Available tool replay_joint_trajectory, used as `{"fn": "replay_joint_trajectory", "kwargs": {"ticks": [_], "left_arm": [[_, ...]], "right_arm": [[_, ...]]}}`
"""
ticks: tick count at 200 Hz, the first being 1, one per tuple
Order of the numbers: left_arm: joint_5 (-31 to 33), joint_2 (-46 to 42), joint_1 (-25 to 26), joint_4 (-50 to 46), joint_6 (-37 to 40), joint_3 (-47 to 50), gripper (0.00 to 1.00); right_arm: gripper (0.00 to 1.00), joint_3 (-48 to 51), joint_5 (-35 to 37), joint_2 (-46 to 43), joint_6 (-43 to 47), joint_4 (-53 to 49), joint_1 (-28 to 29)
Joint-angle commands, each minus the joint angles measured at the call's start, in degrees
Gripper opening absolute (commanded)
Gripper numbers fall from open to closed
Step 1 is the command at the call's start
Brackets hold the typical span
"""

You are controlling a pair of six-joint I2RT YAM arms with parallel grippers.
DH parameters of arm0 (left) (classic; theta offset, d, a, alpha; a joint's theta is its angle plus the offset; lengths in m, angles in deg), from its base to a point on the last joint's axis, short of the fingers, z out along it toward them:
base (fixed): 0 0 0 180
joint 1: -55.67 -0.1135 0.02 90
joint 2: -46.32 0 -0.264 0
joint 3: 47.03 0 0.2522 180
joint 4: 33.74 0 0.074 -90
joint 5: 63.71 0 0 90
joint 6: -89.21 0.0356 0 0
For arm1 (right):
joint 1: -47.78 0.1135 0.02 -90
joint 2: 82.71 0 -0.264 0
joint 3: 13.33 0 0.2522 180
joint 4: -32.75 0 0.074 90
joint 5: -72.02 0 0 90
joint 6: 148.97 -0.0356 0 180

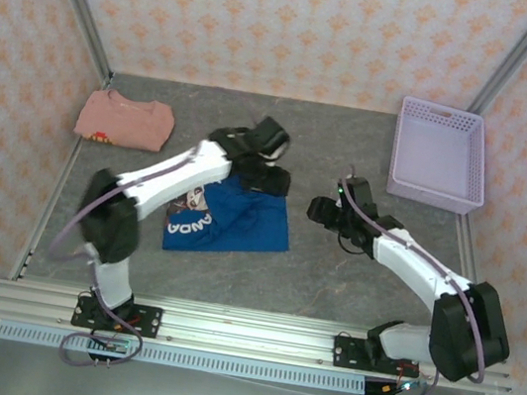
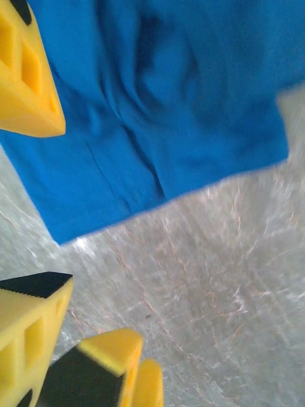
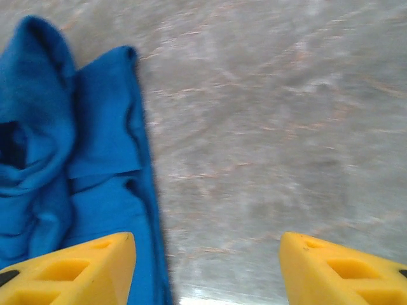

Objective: Fold the inside-out t-shirt

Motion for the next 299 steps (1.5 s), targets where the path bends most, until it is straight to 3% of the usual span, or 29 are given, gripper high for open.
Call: {"fn": "replay_joint_trajectory", "kwargs": {"ticks": [1,22,39,102,130,165,197,244,279,299], "left_arm": [[3.29,-9.29,-8.05,4.72,-1.51,12.84,0.66],[-2.7,-13.85,-15.57,9.11,-4.77,22.21,0.71],[-6.99,-13.83,-18.3,11.64,-4.96,25.44,0.76],[-8.45,-5.84,-19.31,13.5,-2.82,25.82,0.81],[-13.59,-4.08,-19.12,18.67,-3.88,26.73,0.81],[-16.0,-4.76,-14.9,21.76,-2.83,26.26,0.8],[-18.64,-3.42,-9.72,24.5,-2.47,25.1,0.78],[-18.52,2.47,1.28,23.13,2.26,17.48,0.78],[-19.56,4.09,5.72,21.24,5.64,12.44,0.79],[-16.77,0.89,6.07,19.32,7.55,12.73,0.79]], "right_arm": [[0.64,-6.02,-5.42,6.04,2.9,7.34,3.44],[0.66,-12.21,-6.6,13.53,3.28,9.14,5.78],[0.7,-16.9,-7.23,19.52,3.41,9.82,6.95],[0.65,-27.75,-9.15,33.13,2.75,9.14,7.92],[0.58,-30.52,-6.86,35.92,2.82,7.55,7.93],[0.42,-33.93,-2.79,37.42,3.98,2.73,6.86],[0.34,-36.41,-3.24,38.75,4.02,-0.45,4.62],[0.38,-36.55,-8.99,36.49,4.69,-3.58,0.27],[0.44,-29.0,-10.46,27.42,6.0,-4.99,-4.57],[0.48,-22.33,-10.16,21.29,5.49,-5.66,-6.18]]}}
